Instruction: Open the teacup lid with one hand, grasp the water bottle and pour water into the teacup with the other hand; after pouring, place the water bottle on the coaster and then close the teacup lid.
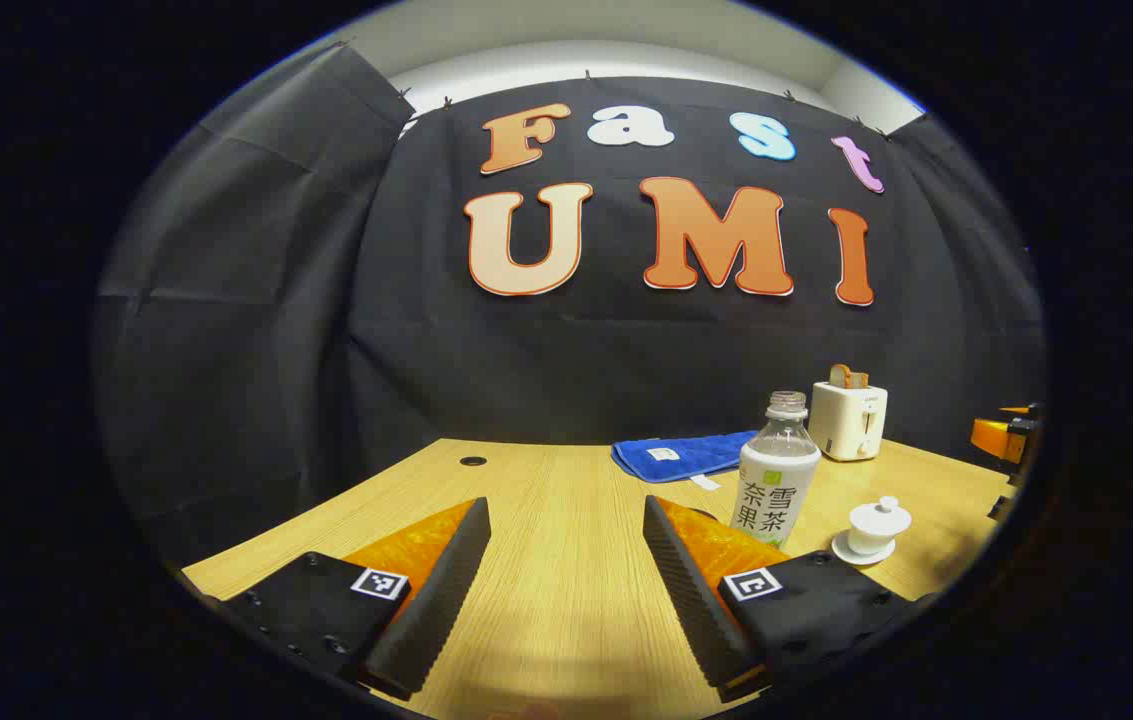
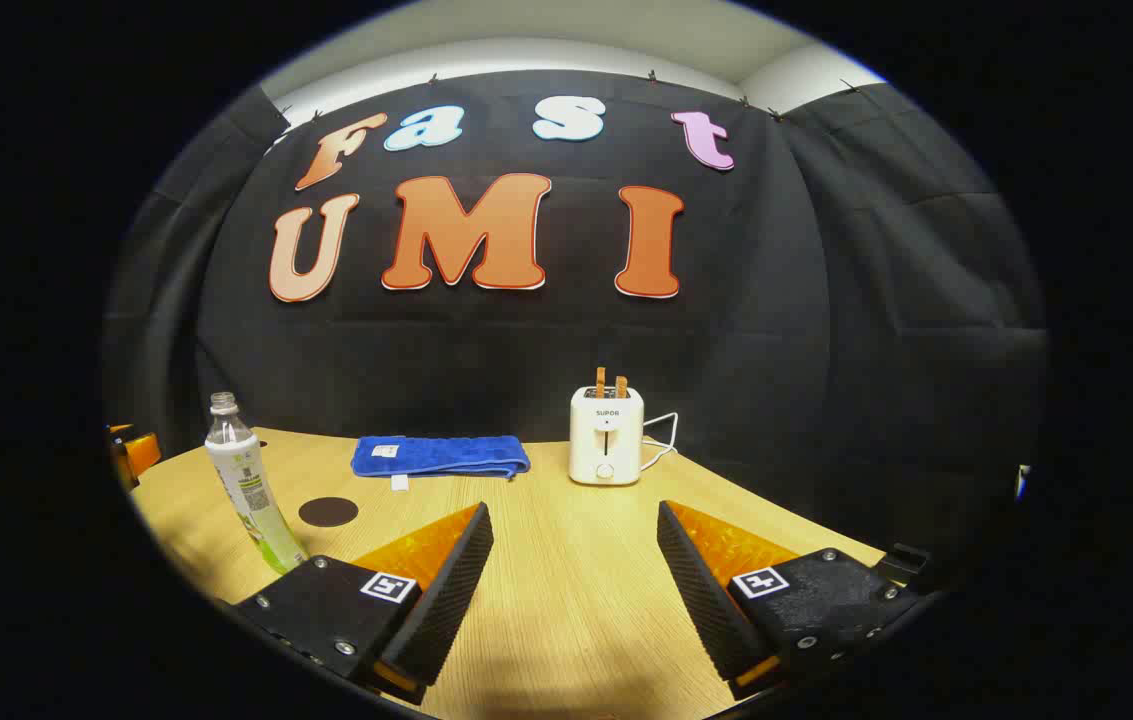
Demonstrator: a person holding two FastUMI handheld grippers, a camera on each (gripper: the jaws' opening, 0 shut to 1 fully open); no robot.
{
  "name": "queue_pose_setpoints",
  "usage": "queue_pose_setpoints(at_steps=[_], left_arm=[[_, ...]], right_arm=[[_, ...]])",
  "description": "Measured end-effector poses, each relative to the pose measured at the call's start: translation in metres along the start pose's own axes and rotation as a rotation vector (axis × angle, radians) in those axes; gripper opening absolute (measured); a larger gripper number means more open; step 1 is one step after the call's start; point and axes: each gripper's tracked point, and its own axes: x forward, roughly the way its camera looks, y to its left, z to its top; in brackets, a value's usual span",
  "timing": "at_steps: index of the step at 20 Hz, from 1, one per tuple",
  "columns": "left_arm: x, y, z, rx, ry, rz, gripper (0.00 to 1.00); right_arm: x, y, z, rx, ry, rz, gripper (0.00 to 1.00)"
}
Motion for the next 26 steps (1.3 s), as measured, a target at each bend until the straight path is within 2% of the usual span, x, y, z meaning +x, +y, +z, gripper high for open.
queue_pose_setpoints(at_steps=[18, 26], left_arm=[[0.001, -0.001, -0.009, 0.007, 0.026, -0.006, 0.99], [0.004, -0.001, -0.014, 0.022, 0.04, -0.009, 0.99]], right_arm=[[0.0, -0.001, -0.009, 0.001, 0.03, 0.0, 0.99], [0.007, 0.014, -0.013, -0.022, 0.052, 0.022, 0.99]])
